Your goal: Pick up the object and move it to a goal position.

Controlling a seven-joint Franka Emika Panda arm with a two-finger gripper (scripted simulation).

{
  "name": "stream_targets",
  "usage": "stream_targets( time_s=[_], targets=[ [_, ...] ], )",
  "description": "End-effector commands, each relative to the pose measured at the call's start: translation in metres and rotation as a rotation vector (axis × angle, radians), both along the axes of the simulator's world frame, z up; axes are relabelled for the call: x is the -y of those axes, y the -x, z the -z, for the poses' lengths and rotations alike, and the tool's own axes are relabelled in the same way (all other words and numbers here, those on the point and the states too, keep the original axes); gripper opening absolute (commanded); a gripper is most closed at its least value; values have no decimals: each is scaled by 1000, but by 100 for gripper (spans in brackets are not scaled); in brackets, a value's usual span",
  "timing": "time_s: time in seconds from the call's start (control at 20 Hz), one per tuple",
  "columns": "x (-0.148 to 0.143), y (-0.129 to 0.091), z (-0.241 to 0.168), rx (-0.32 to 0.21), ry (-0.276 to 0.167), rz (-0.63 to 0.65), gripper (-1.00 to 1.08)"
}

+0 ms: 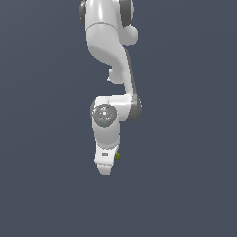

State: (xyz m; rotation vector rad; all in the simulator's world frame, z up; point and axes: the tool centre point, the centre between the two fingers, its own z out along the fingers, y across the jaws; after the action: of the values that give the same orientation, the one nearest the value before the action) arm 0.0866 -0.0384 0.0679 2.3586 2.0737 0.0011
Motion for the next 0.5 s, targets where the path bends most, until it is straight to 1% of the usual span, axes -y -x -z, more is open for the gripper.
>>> stream_targets(
  time_s=[0.0, 0.2, 0.4, 0.45],
  targets=[
    [0, 1, 15, -1, 0, -1, 100],
    [0, 1, 27, -1, 0, -3, 100],
    [0, 0, 27, -1, 0, -2, 100],
    [0, 0, 27, -1, 0, -2, -100]
  ],
)
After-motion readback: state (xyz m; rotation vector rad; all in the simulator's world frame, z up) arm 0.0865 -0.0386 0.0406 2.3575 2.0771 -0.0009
